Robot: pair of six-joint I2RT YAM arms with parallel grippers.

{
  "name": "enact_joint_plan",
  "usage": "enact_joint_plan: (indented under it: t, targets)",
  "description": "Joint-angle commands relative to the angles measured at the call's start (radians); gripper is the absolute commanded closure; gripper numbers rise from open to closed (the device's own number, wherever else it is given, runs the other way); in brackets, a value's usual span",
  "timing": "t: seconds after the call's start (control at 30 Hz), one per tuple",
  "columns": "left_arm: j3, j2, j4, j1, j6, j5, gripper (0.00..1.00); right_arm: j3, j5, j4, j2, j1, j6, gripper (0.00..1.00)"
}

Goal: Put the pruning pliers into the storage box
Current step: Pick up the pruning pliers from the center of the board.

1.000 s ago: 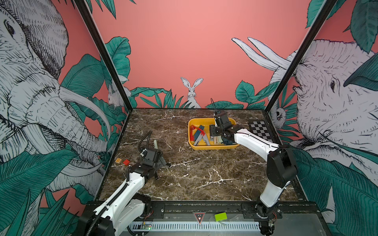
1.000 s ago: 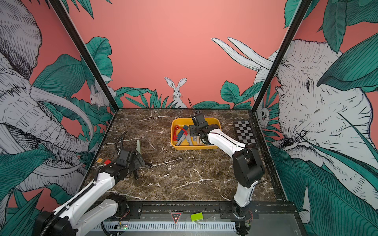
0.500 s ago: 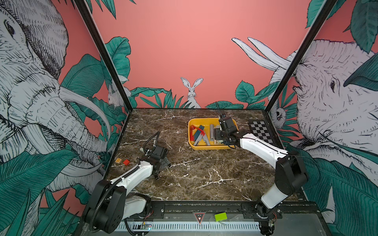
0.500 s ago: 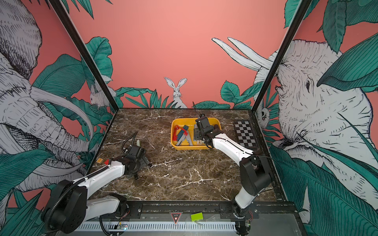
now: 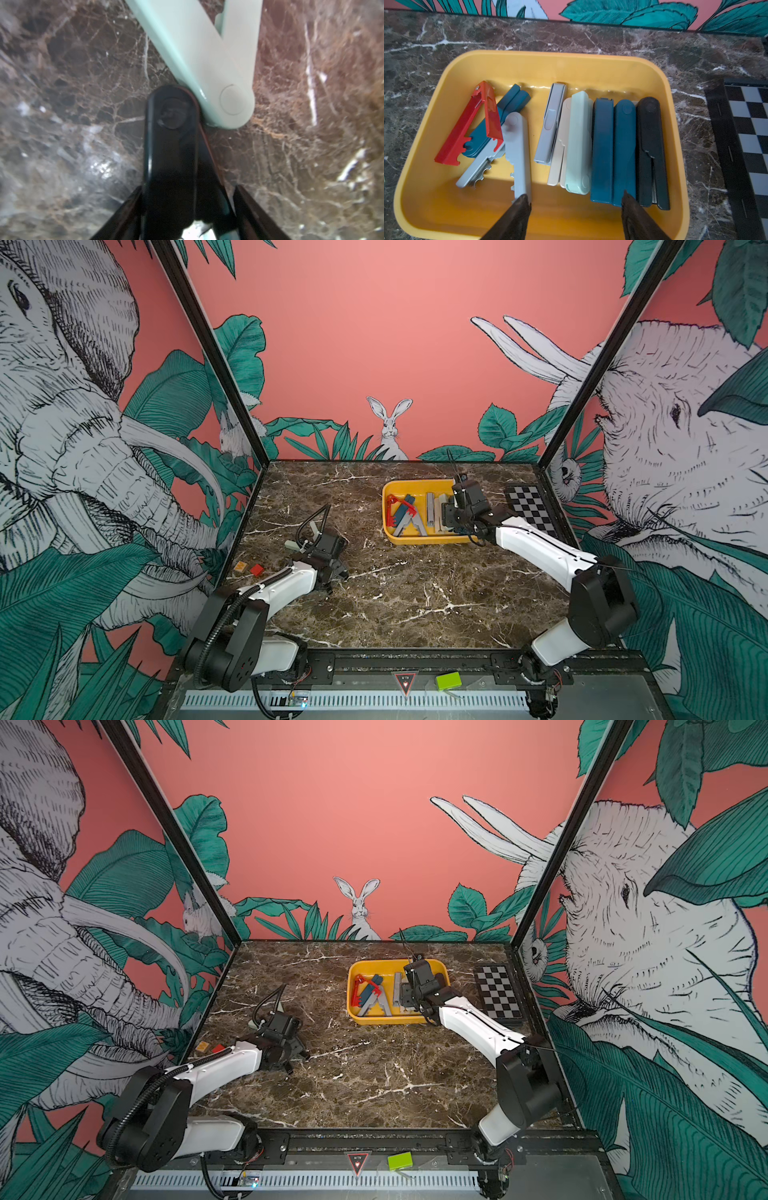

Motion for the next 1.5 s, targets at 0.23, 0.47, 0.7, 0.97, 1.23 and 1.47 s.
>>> enact_joint_plan:
  t: [0.23, 0.47, 0.7, 0.97, 1.23, 1.47]
  targets:
    - [-0.066, 0.001, 0.038, -0.085, -0.089, 0.091, 0.79, -0.058, 0.048, 0.022, -0.069, -0.03, -0.007, 0.3]
    - [-0.024, -0.034, 0.083, -0.13, -0.045, 0.054, 0.99, -0.103, 0.064, 0.017, -0.125, -0.058, -0.013, 0.29]
    - [0.127, -0.16, 0.064, -0.154, 0.201, -0.048, 0.94, -0.184, 0.085, 0.016, -0.229, -0.112, -0.028, 0.27]
    - [0.351, -0.087, 0.125, -0.172, 0.463, -0.054, 0.93, -0.284, 0.04, 0.016, -0.326, -0.227, 0.006, 0.26]
    - [0.676, 0.207, 0.16, -0.204, 0.655, 0.126, 0.92, -0.332, 0.001, 0.005, -0.371, -0.289, 0.052, 0.26]
    - [1.037, 0.558, 0.115, -0.279, 0.679, 0.275, 0.92, -0.348, -0.018, -0.002, -0.395, -0.32, 0.078, 0.26]
